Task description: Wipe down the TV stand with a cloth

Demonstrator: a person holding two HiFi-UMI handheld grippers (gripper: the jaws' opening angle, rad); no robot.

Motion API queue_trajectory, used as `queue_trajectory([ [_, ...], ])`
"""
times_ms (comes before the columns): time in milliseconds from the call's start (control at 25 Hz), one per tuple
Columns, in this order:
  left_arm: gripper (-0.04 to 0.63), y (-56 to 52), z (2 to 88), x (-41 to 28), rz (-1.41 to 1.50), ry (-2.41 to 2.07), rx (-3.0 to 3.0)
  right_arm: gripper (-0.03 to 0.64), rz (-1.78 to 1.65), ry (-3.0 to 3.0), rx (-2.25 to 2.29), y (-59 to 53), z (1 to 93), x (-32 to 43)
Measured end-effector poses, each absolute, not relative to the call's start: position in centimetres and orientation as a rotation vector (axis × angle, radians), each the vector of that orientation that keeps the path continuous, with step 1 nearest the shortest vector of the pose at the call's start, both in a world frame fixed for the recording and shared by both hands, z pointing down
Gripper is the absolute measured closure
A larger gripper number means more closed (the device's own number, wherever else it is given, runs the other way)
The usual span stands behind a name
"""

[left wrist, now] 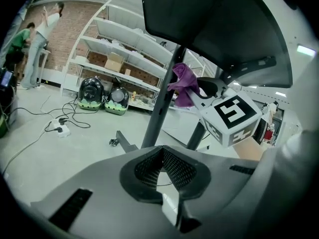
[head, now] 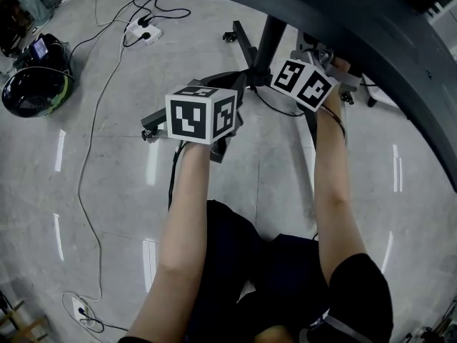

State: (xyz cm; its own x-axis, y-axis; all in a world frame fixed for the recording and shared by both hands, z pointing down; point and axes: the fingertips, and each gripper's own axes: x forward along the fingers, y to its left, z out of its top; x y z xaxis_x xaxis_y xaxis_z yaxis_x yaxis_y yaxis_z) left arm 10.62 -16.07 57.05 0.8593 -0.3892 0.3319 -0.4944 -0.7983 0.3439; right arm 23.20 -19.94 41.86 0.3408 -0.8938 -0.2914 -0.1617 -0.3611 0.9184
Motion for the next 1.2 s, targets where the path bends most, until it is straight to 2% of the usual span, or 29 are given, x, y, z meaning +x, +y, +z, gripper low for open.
queue_trajectory([
  [1200,0.588,-16.4,58.0,10.8,0.342,-0.635,2.590,0.511,-0.895,-1.067,1.638,-23.1,53.6,24.7],
])
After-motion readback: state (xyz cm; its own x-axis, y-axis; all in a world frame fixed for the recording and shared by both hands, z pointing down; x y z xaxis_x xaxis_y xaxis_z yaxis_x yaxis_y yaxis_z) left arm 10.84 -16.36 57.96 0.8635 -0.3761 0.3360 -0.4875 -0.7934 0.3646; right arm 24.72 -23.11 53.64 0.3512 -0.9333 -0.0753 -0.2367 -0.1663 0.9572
